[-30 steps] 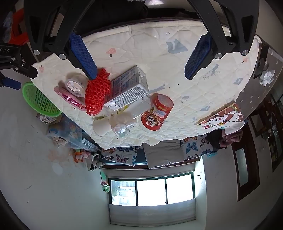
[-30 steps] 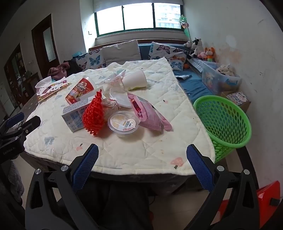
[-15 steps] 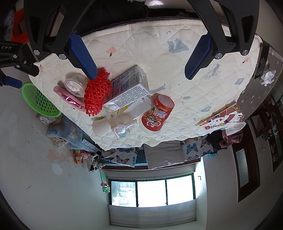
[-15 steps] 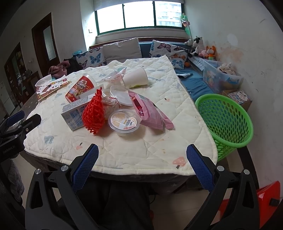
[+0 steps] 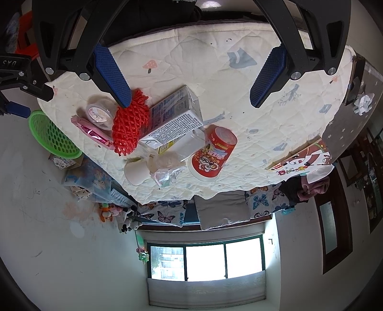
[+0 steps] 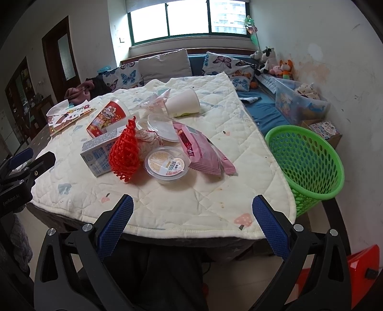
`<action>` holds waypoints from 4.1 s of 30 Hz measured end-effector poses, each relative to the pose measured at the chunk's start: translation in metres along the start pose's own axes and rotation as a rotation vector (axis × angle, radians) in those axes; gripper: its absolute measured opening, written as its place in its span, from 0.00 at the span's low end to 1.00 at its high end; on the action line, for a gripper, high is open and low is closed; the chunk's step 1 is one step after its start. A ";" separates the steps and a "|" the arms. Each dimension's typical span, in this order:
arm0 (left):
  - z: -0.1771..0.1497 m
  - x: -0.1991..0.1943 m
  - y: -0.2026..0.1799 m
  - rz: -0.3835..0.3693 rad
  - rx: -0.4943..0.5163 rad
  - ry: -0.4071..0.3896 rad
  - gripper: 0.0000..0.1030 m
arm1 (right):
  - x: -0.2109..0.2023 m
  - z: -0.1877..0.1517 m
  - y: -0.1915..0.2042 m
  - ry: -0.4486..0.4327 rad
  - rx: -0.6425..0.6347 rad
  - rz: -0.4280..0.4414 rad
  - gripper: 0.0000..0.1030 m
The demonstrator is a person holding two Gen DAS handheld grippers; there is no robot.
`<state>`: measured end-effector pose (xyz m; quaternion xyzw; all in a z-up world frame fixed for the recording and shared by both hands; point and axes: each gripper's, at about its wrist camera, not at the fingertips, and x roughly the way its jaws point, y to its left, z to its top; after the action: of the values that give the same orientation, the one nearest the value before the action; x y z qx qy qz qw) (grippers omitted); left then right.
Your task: Collect trash
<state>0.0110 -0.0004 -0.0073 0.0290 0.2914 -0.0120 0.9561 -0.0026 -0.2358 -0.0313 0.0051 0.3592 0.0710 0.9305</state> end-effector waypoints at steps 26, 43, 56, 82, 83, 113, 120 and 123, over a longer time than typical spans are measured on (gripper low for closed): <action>0.021 0.034 -0.028 -0.069 0.072 0.061 0.93 | 0.024 0.021 -0.015 0.026 0.005 0.024 0.96; 0.026 0.064 -0.064 -0.238 0.197 0.112 0.92 | 0.045 0.041 -0.035 0.048 0.007 0.120 0.96; 0.024 0.097 -0.075 -0.291 0.239 0.181 0.74 | 0.083 0.062 -0.055 0.119 -0.004 0.268 0.96; 0.022 0.120 -0.074 -0.340 0.242 0.240 0.64 | 0.164 0.073 -0.070 0.313 0.092 0.465 0.72; 0.022 0.120 -0.075 -0.341 0.245 0.241 0.63 | 0.164 0.074 -0.071 0.313 0.098 0.468 0.72; 0.066 0.082 -0.082 -0.474 0.220 0.168 0.32 | 0.103 0.078 -0.132 0.133 0.230 0.378 0.54; 0.096 0.092 -0.126 -0.543 0.247 0.157 0.32 | 0.096 0.071 -0.192 0.109 0.297 0.224 0.54; 0.106 0.100 -0.151 -0.569 0.266 0.159 0.32 | 0.097 0.065 -0.221 0.106 0.326 0.149 0.55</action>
<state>0.1467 -0.1580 0.0178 0.0720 0.3574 -0.3144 0.8765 0.1398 -0.4384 -0.0611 0.1788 0.4133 0.0807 0.8892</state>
